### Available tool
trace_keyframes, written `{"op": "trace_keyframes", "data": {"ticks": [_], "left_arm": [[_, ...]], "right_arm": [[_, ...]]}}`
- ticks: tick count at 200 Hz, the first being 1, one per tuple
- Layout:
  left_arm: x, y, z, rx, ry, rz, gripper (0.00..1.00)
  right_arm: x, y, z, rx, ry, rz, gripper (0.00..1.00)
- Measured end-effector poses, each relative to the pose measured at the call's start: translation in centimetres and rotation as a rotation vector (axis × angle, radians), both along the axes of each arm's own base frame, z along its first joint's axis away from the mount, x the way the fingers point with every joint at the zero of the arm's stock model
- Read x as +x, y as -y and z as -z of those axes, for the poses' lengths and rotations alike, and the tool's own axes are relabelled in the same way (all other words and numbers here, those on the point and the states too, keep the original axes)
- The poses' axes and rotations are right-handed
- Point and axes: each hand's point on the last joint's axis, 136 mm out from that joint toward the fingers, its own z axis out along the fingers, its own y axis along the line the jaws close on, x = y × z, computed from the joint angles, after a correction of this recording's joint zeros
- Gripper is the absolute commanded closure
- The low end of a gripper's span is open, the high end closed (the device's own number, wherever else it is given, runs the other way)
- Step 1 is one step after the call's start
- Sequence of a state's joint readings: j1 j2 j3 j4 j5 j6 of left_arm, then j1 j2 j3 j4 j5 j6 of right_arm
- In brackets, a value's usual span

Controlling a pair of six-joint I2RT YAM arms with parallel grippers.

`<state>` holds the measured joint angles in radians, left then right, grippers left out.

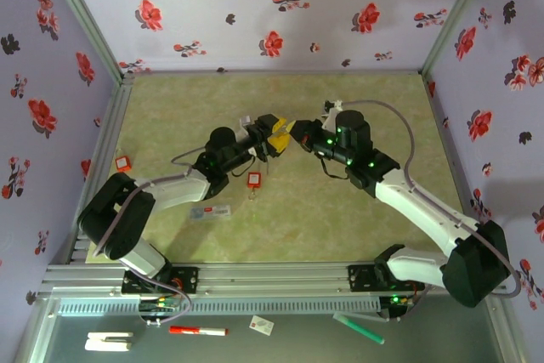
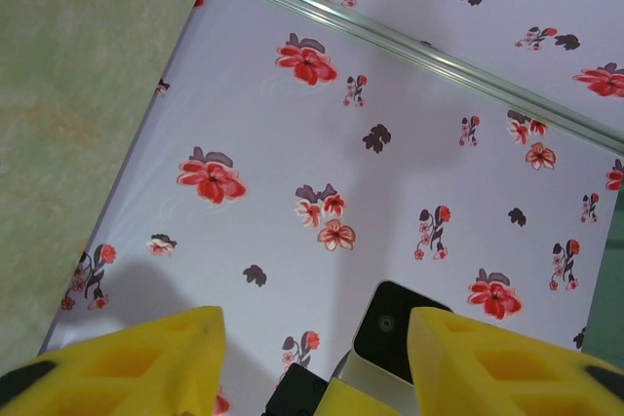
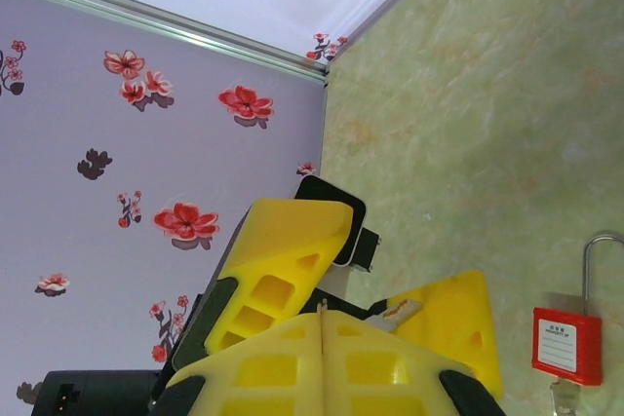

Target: Unlock with the key

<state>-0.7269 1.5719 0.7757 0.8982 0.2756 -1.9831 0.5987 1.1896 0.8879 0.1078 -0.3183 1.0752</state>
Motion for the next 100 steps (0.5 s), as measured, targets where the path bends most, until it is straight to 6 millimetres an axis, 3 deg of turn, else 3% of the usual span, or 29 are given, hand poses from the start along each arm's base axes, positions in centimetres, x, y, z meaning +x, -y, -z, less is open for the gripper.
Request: {"op": "trace_keyframes", "data": {"ticks": [100], "left_arm": [[0.8,-1.2,1.1,0.029,-0.003,-0.027,0.79]], "right_arm": [[-0.6,-0.1,0.3,0.003,-0.002,-0.024,1.00]]}}
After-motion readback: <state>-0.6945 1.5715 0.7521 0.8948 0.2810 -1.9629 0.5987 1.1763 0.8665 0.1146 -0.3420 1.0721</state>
